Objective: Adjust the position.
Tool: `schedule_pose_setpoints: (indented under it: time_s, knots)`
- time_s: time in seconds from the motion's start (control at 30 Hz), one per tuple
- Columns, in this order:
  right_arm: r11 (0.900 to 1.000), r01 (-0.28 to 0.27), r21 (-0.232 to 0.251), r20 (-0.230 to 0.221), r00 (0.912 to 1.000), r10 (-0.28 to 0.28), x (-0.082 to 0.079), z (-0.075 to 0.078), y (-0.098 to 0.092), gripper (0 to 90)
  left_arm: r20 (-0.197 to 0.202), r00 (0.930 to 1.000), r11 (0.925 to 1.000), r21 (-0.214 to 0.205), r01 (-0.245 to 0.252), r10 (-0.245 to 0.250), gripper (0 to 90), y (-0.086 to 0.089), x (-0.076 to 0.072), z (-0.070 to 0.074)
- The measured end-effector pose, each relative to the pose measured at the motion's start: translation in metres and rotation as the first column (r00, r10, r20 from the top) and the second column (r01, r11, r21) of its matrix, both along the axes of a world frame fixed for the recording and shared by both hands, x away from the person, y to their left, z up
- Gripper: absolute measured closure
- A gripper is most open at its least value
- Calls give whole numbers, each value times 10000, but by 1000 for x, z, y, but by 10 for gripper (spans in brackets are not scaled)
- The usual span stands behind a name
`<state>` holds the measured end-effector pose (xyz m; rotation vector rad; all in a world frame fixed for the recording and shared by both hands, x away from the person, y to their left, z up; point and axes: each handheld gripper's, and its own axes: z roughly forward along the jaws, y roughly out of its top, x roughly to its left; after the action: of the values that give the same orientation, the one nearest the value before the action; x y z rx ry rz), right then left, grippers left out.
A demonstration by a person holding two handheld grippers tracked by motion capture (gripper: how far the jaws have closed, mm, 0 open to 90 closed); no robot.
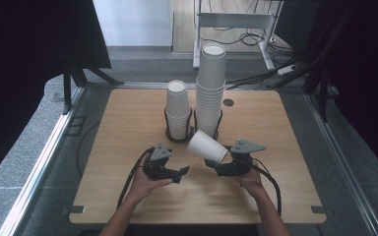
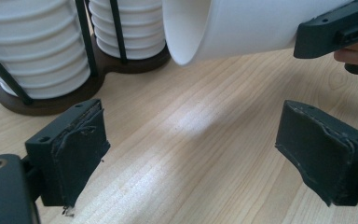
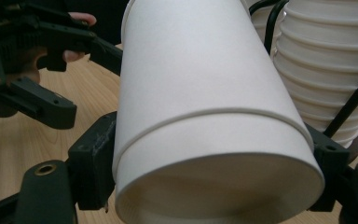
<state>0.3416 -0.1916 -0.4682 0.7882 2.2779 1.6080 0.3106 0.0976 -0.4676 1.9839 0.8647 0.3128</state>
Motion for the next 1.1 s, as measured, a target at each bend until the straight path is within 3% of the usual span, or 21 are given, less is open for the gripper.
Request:
schedule_pose_setpoints:
  time_s: [0.2,0.37,0.6,0.73,0.93,1.1]
  knots:
    - [9975,83,703,241,9997,-100,-5,2,-4,217,-230,9997,9993,-364,47,-56,85,1,1,-2]
    - [9881,105,1534,432,9989,-173,-8,3,-9,217,-300,9995,9993,-381,23,-35,86,0,1,-4]
    - [9880,105,1544,505,9986,-185,-9,3,-8,217,-458,9989,9991,-430,19,-39,88,-1,2,-7]
    - [9861,27,1662,574,9983,-124,-10,3,-7,217,-580,9983,9970,-774,-27,-18,88,1,3,-6]
    - [9804,-127,1967,783,9969,-28,-15,5,-4,217,-815,9965,9816,-1910,19,-178,97,8,4,0]
    - [9756,-239,2181,931,9957,36,-17,5,-2,217,-1256,9910,9588,-2837,99,-474,97,10,6,1]
